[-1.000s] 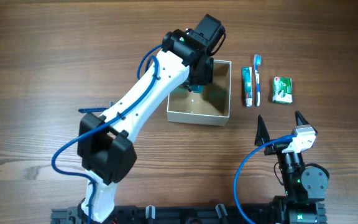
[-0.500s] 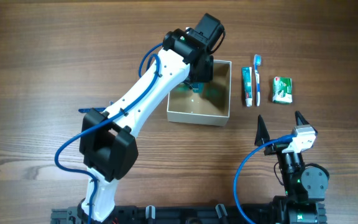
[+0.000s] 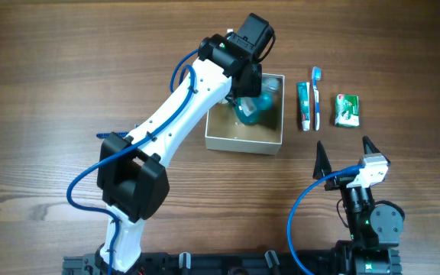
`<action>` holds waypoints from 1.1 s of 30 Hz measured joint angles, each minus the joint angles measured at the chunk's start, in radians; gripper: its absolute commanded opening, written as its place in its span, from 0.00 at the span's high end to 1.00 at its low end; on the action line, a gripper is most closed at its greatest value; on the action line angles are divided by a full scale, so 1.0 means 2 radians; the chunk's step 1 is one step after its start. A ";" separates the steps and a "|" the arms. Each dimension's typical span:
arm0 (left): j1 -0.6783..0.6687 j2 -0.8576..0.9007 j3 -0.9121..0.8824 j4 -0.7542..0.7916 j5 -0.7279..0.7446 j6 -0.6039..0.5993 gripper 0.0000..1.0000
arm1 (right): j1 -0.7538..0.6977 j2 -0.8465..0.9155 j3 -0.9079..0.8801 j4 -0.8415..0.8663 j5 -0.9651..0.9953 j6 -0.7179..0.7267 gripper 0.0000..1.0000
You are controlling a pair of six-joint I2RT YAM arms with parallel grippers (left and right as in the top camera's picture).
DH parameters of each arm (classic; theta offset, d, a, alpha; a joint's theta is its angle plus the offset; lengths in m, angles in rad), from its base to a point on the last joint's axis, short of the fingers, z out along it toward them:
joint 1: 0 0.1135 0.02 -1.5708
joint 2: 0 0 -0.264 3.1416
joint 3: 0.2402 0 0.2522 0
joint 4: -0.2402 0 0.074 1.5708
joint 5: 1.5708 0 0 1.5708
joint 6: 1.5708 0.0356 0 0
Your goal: Pack container
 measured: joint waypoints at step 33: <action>-0.033 0.000 0.001 0.062 0.065 0.057 0.48 | 0.000 0.000 0.000 0.000 0.000 0.000 0.00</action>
